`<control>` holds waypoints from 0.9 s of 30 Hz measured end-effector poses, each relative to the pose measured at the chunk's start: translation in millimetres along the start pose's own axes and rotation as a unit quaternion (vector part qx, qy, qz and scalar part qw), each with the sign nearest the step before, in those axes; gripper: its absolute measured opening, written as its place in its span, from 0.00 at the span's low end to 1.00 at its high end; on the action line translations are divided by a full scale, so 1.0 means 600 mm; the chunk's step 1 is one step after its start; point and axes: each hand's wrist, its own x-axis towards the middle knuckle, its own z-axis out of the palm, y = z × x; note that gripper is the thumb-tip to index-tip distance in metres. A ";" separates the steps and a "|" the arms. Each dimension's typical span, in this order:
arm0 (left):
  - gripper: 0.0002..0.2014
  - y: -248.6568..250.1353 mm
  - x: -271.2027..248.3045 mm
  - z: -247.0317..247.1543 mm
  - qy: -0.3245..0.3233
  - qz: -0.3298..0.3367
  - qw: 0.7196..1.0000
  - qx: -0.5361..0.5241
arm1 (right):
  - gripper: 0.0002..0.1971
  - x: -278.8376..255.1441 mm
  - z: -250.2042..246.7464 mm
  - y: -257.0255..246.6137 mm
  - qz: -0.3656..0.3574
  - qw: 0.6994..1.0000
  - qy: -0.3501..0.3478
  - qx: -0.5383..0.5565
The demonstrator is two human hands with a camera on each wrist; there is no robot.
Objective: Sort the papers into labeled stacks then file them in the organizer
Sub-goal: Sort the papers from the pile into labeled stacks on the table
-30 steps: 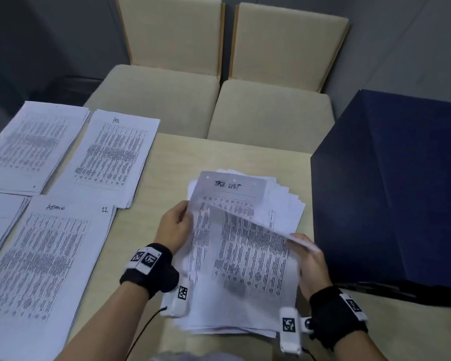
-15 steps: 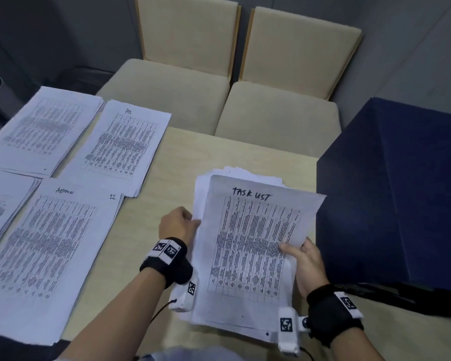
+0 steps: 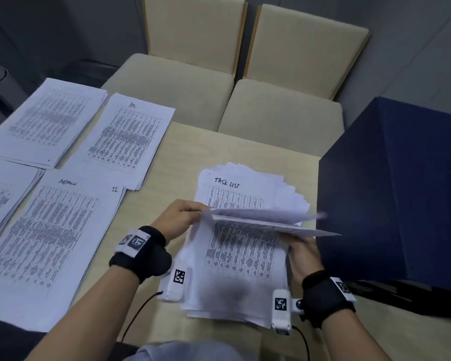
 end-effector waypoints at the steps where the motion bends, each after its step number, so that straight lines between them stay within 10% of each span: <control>1: 0.17 -0.008 0.003 0.004 0.043 -0.013 0.998 0.050 | 0.13 -0.002 0.003 -0.002 -0.013 1.000 -0.001 0.007; 5: 0.11 -0.024 0.011 0.022 0.195 -0.083 0.952 0.221 | 0.10 0.001 -0.014 0.019 -0.002 1.000 0.023 0.013; 15: 0.21 0.046 0.003 0.023 0.172 -0.028 0.815 0.553 | 0.10 -0.002 -0.021 0.016 -0.007 0.997 0.070 -0.037; 17: 0.18 0.049 0.001 0.007 0.176 0.027 0.845 0.505 | 0.10 -0.006 -0.016 0.010 -0.013 0.998 0.049 -0.035; 21: 0.10 0.023 -0.006 -0.016 0.022 0.090 0.990 0.111 | 0.14 0.002 -0.006 0.000 -0.001 0.999 0.052 -0.014; 24: 0.07 0.013 -0.017 -0.009 -0.025 0.048 0.998 -0.016 | 0.12 -0.001 -0.002 -0.004 -0.008 1.000 0.011 -0.013; 27: 0.14 -0.010 -0.009 -0.004 0.035 0.039 0.991 0.120 | 0.10 -0.003 -0.007 -0.001 -0.011 1.000 0.005 -0.024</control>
